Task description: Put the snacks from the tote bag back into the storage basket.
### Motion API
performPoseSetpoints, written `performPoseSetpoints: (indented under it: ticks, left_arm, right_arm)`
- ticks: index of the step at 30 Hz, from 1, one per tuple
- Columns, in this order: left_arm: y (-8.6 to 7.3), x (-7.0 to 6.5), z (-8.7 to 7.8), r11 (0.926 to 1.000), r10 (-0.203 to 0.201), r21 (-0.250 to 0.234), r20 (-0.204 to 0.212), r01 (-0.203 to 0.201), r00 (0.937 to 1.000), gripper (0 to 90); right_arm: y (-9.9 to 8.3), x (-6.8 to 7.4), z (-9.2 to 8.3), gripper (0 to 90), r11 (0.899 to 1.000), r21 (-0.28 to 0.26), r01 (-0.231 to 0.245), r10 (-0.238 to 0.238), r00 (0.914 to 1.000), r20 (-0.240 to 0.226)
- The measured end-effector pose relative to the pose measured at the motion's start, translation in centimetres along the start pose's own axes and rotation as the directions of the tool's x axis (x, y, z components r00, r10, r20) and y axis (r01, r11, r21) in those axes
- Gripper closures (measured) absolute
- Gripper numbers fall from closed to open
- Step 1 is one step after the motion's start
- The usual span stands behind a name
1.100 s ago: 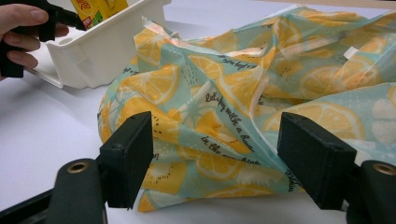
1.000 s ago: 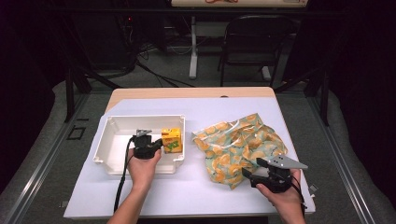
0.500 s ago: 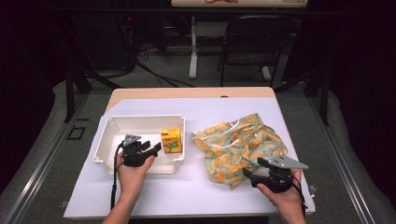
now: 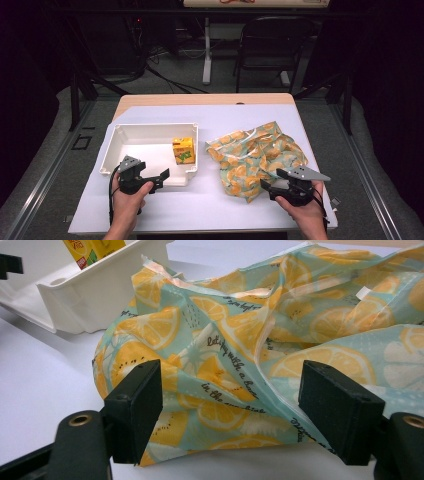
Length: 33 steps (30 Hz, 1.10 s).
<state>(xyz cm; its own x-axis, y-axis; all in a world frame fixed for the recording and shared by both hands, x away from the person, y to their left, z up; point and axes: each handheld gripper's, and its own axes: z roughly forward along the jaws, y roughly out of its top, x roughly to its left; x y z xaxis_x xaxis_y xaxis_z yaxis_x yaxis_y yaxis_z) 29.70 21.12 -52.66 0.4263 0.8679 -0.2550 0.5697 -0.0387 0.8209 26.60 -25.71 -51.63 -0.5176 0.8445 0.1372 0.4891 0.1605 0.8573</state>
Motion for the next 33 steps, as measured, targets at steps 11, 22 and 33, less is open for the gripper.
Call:
performPoseSetpoints:
  ticks: [11, 22, 33]
  left_arm:
    - [-2.1, 0.6, -3.6, 0.9990, 0.038, -0.022, -0.005, -0.038, 0.9993, 0.2]
    - [-3.9, 2.3, -6.3, 0.9987, 0.040, -0.031, -0.021, -0.040, 0.9990, 0.2]
    - [-3.6, 2.5, -6.2, 0.9982, 0.044, -0.038, -0.043, -0.046, 0.9981, 0.2]
  right_arm:
    - [-0.1, -0.3, 0.1, 24.9, 1.000, 0.001, -0.010, 0.010, 0.9999, 0.009]
    - [-0.5, -1.1, 0.1, 23.9, 1.000, 0.010, -0.018, 0.018, 0.9995, 0.026]
    - [-0.8, -2.0, 0.3, 22.4, 1.000, 0.017, -0.014, 0.013, 0.9991, 0.039]
